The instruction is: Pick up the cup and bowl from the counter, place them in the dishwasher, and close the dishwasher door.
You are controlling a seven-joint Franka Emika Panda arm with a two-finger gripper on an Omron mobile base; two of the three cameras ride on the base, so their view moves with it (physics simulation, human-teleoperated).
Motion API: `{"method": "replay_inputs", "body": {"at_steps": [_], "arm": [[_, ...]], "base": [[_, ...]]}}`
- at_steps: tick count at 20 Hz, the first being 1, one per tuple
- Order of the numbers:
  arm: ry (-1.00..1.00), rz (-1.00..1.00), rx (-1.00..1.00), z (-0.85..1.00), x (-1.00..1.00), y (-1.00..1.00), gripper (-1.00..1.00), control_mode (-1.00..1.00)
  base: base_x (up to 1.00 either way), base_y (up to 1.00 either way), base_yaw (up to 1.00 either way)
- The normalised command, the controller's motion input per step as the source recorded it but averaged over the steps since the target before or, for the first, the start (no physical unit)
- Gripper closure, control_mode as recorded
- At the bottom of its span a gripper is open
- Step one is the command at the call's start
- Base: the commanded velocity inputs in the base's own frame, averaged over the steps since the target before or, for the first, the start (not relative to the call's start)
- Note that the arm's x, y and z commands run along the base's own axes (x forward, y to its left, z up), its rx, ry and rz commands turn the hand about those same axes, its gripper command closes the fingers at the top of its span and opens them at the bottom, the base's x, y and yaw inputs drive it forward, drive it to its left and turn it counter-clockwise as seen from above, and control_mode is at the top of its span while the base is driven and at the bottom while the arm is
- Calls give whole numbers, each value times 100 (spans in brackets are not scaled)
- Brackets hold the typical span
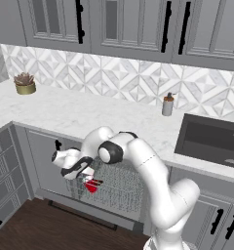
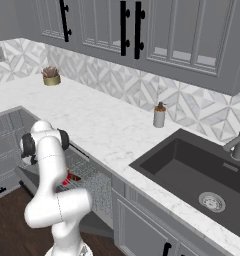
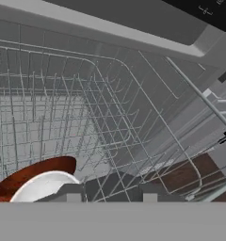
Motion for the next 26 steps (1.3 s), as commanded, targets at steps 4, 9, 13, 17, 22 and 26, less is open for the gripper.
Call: {"method": "replay_inputs", "body": {"at_steps": [4,9,13,17,22,26], "arm": [[0,0,0,4,1,0,-100,-100],[-1,0,0,30,-11,0,-100,-100],[0,4,14,76,-44,0,-100,-100],[0,7,15,90,-66,12,-100,-100],[0,22,15,99,-69,6,-100,-100],[0,27,20,100,-67,0,-100,-100]], "base": [[0,0,0],[0,0,0],[0,0,0],[0,0,0],[0,0,0],[0,0,0]]}}
